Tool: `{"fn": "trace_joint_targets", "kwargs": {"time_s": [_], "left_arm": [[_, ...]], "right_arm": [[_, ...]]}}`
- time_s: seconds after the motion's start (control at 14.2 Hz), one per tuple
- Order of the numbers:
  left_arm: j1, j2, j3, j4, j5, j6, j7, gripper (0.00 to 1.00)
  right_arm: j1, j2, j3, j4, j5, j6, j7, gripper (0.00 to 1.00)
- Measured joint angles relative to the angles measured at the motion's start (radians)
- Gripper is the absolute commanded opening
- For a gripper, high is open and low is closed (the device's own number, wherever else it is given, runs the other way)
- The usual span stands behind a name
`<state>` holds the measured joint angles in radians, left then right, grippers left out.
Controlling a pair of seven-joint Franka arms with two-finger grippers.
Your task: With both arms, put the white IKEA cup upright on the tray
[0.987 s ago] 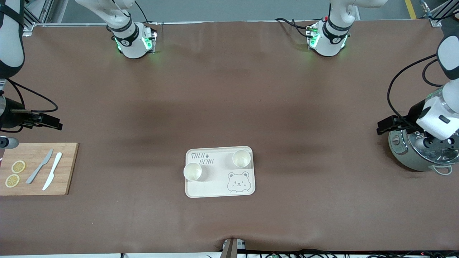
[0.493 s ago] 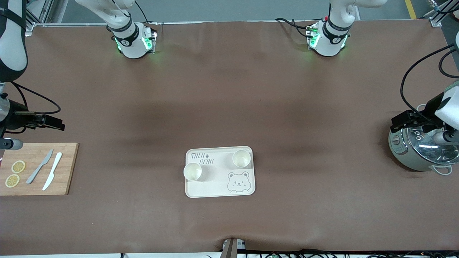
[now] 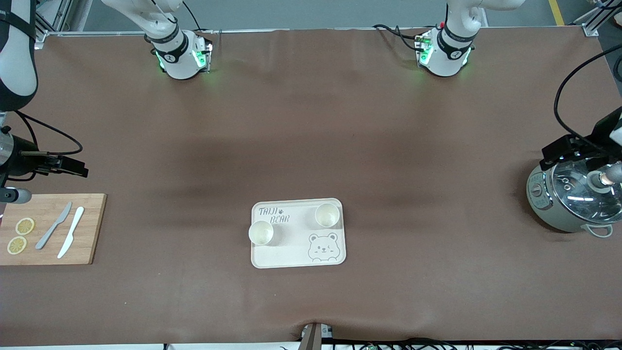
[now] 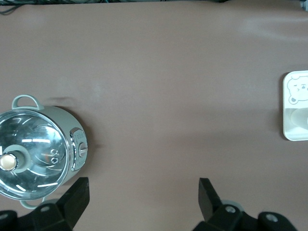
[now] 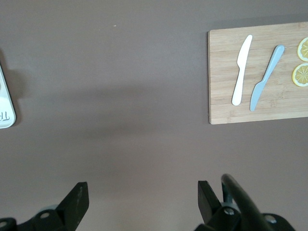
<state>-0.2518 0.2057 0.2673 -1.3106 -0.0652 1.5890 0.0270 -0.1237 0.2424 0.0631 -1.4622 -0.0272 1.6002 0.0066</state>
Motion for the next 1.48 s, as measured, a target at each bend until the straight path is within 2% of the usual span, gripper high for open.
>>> {"fn": "trace_joint_targets", "kwargs": {"time_s": [0.56,0.63,0.85,1.13,1.48], "left_arm": [[0.047,-0.001,-0.007,0.013,0.0,-0.011,-0.001,1.0],[0.068,-0.001,-0.026,0.013,0.0,-0.011,-0.001,1.0],[0.162,-0.001,-0.14,0.013,0.0,-0.011,-0.001,1.0],[0.237,-0.002,-0.24,0.015,0.0,-0.011,-0.029,1.0],[0.244,-0.01,-0.254,0.018,0.023,-0.012,-0.03,1.0]], "right_arm": [[0.0,0.0,0.004,-0.001,0.0,0.002,-0.001,1.0],[0.0,0.001,0.004,-0.001,0.0,0.002,-0.001,1.0],[0.0,0.004,0.004,-0.004,0.0,0.008,-0.001,1.0],[0.0,0.005,0.004,-0.009,0.0,0.011,-0.001,1.0],[0.0,0.005,0.006,-0.018,0.0,0.015,-0.001,1.0]]}}
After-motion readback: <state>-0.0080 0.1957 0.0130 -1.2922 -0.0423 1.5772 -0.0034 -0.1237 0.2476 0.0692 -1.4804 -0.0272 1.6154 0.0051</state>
